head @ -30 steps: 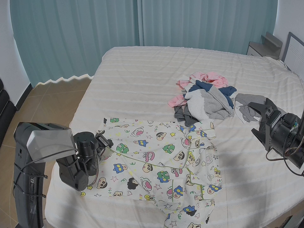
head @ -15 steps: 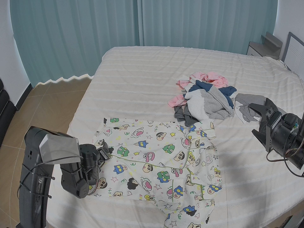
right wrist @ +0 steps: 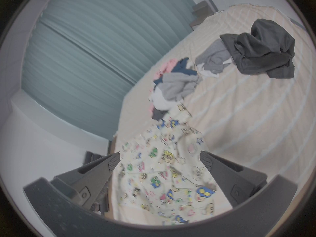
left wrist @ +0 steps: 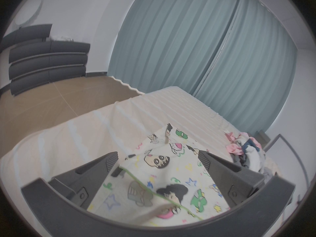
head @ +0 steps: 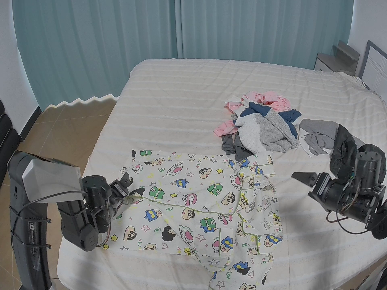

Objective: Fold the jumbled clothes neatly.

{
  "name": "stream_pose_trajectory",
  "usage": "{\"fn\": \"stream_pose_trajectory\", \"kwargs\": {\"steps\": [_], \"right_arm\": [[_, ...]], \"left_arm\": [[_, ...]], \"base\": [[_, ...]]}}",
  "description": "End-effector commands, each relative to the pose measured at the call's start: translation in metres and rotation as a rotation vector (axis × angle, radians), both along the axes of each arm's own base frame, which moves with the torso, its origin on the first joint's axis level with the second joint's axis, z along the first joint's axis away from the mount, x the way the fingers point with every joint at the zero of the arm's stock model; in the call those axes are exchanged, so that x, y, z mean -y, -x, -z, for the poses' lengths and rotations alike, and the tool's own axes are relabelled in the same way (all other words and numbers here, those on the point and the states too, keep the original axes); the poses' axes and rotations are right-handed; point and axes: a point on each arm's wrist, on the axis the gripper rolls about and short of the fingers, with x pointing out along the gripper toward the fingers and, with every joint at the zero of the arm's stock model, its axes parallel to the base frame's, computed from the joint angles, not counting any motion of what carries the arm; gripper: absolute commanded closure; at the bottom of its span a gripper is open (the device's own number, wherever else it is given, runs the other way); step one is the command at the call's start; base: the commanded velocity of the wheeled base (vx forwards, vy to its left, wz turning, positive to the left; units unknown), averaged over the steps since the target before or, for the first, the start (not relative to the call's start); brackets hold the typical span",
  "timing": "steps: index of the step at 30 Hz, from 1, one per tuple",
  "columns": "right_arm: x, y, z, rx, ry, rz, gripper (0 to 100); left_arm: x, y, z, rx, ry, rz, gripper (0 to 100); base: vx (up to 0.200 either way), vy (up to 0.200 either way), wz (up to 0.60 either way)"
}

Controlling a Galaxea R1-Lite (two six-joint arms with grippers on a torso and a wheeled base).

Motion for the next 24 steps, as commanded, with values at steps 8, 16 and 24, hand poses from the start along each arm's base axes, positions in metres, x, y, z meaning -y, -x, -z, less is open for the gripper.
{"fn": "stream_pose_trajectory", "kwargs": {"steps": [8, 16, 24], "right_arm": [[0.007, -0.047, 0.096, -0.335, 0.166, -0.172, 0], [0.009, -0.062, 0.116, -0.394, 0.203, -0.208, 0], [0.001, -0.091, 0.129, -0.366, 0.191, -0.236, 0]], "left_arm": [[-0.040, 0.064, -0.027, -0.120, 0.446, 0.171, 0], [-0.046, 0.070, -0.023, -0.180, 0.519, 0.242, 0], [-0.052, 0.074, -0.013, -0.239, 0.555, 0.255, 0]], "base": [[0.000, 0.000, 0.00], [0.000, 0.000, 0.00], [0.000, 0.000, 0.00]]}}
